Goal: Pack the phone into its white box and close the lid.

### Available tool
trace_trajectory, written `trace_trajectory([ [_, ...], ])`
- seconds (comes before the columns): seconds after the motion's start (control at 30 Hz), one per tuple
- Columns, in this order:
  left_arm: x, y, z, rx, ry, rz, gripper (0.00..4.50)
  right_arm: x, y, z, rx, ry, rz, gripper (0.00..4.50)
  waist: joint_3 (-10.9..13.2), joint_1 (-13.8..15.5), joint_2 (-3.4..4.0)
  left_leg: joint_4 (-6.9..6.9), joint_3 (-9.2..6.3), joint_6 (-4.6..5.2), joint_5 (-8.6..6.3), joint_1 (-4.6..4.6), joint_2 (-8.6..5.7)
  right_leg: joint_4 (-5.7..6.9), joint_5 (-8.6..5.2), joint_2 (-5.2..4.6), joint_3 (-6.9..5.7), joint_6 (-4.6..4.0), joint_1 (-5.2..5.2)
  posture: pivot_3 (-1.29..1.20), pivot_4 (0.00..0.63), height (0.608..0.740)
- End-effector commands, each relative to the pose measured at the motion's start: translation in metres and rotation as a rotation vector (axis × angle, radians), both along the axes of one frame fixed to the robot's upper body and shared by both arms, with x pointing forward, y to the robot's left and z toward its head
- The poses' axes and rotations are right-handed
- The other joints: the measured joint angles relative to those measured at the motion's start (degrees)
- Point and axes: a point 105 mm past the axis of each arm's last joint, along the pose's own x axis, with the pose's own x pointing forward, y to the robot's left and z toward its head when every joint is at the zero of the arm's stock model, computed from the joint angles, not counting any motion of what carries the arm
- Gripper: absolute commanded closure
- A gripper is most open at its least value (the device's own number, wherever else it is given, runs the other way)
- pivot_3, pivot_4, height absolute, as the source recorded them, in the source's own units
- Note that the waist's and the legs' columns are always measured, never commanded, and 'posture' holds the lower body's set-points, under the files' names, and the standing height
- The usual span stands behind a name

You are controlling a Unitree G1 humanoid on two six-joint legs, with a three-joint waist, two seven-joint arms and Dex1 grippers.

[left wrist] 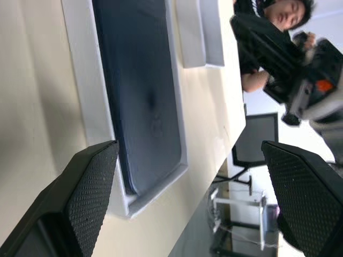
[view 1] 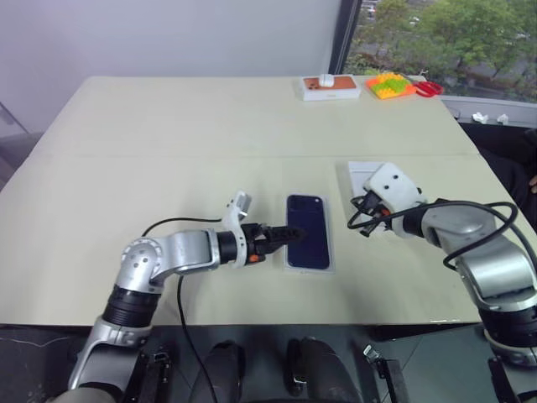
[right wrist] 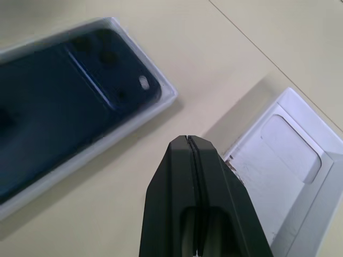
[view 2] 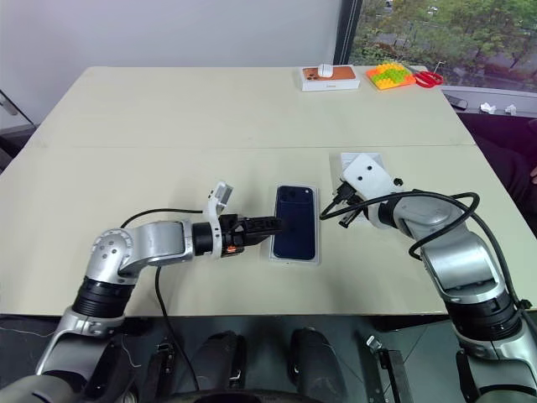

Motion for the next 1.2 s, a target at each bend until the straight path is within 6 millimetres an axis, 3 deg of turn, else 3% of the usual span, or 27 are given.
trace_trajectory([
  [0.03,-0.005,0.012,0.024,-0.011,-0.119,-0.052,0.03,0.0,0.008,0.014,0.0,-0.061,0.032,4.5,0.02,-0.02,0.0,0.0,0.0,0.0,0.0,-0.01,0.01,0.01,0.0,0.01,0.0,0.0,-0.01,0.0,0.15,0.74],
  [0.1,-0.003,0.019,0.027,0.018,-0.157,-0.055,0.03,0.001,0.009,0.014,0.003,-0.061,0.038,4.5,0.04,0.07,0.03,-0.01,0.0,0.0,0.0,-0.01,0.02,-0.01,0.0,0.01,0.0,-0.01,-0.01,0.0,0.15,0.74],
  [0.27,0.03,0.055,0.044,0.207,-0.452,0.074,0.03,-0.001,0.017,0.014,0.038,-0.046,0.053,4.5,0.07,0.04,0.01,-0.01,0.04,0.0,0.0,-0.04,-0.1,-0.07,-0.01,0.01,-0.01,-0.02,-0.01,0.0,0.15,0.74],
  [0.43,0.05,0.076,0.059,0.414,-0.881,0.134,0.03,-0.007,0.029,0.008,0.067,-0.017,0.092,4.5,0.1,0.04,0.07,-0.09,0.09,0.0,-0.01,-0.03,-0.08,-0.12,-0.11,0.04,0.0,-0.2,-0.03,0.0,0.15,0.74],
  [0.53,0.04,0.074,0.04,0.487,-0.961,-0.012,0.03,-0.013,0.038,0.004,0.091,0.009,0.125,4.5,0.1,0.03,0.08,-0.14,0.11,0.02,-0.01,-0.05,0.03,-0.18,-0.11,0.02,0.02,-0.2,-0.06,0.0,0.15,0.74],
  [0.67,0.041,0.077,0.027,0.487,-0.973,-0.037,0.03,-0.021,0.044,-0.001,0.105,0.034,0.157,4.5,0.14,0.12,0.08,-0.14,0.13,0.06,-0.04,-0.08,0.09,-0.21,-0.1,0.01,0.03,-0.18,-0.08,0.0,0.15,0.74],
  [0.8,0.033,0.072,0.016,0.474,-0.972,-0.117,1.26,-0.023,0.04,-0.001,0.102,0.044,0.136,4.5,0.16,0.04,0.09,-0.11,0.12,0.12,-0.08,-0.1,0.1,-0.19,-0.03,-0.01,0.01,-0.05,-0.08,0.0,0.15,0.74],
  [1.0,0.025,0.05,-0.01,0.534,-0.987,-0.283,4.37,-0.022,0.017,-0.005,0.03,0.052,0.051,4.5,0.18,0.14,0.12,-0.1,0.11,0.18,-0.1,-0.09,0.14,-0.17,-0.01,0.05,0.01,-0.01,-0.09,0.0,0.15,0.74],
  [1.2,0.035,0.014,-0.026,0.561,-0.967,-0.346,4.45,-0.024,0.011,-0.019,-0.026,0.091,0.03,4.5,0.2,0.07,0.1,0.05,0.12,0.19,-0.11,-0.14,0.08,-0.16,-0.01,0.0,0.0,0.01,-0.05,0.0,0.15,0.74],
])
